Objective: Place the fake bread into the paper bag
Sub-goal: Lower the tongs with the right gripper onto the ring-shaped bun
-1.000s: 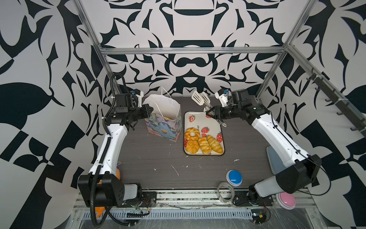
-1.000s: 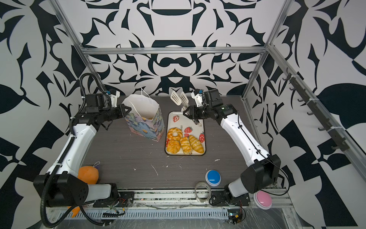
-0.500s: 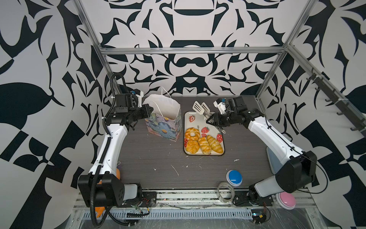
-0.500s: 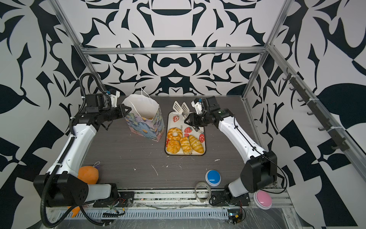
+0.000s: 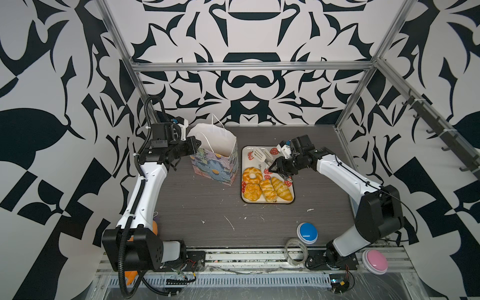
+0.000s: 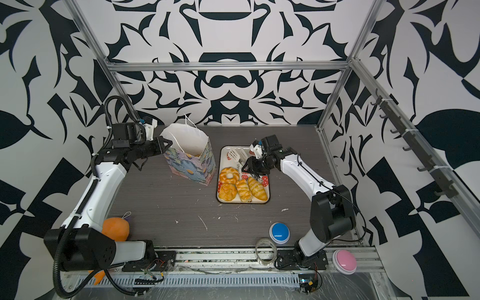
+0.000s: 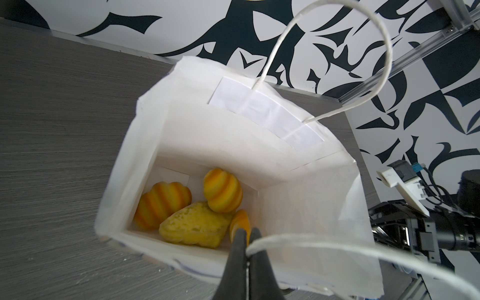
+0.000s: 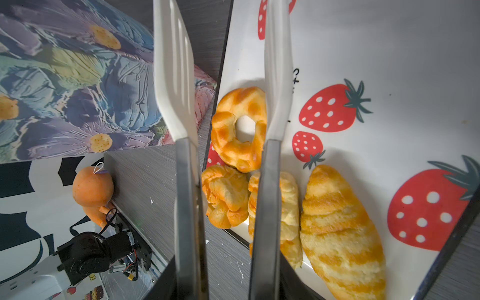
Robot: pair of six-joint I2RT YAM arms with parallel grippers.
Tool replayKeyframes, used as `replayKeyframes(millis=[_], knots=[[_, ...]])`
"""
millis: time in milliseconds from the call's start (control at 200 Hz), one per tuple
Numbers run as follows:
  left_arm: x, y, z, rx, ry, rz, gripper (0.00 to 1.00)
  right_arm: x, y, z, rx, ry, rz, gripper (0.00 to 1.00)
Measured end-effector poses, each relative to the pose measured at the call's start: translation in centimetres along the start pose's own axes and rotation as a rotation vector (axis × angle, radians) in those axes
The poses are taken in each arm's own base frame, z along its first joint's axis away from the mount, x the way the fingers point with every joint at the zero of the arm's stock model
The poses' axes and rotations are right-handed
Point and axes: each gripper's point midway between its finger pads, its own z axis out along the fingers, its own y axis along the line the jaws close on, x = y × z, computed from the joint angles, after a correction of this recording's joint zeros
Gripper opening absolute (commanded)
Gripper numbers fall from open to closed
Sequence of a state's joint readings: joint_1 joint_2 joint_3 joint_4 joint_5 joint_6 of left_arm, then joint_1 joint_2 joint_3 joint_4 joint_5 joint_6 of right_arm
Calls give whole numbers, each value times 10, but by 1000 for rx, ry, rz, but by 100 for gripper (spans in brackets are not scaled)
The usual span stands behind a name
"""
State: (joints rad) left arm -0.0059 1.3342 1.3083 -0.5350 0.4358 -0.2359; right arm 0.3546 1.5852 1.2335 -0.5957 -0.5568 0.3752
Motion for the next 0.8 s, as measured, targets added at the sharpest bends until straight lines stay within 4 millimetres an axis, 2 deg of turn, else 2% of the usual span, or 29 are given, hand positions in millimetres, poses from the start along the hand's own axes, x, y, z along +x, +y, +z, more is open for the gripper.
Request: replayKeyframes(millis=[215, 425, 800], knots=[[0, -1, 0, 4, 1, -1, 2, 21, -12, 9, 24, 59, 29, 46], [0, -1, 0, 7, 2, -3, 2, 34, -18, 15, 49, 91, 34, 46], [0, -1, 0, 8, 2, -3, 2, 39, -21, 18, 79, 102, 16, 46]])
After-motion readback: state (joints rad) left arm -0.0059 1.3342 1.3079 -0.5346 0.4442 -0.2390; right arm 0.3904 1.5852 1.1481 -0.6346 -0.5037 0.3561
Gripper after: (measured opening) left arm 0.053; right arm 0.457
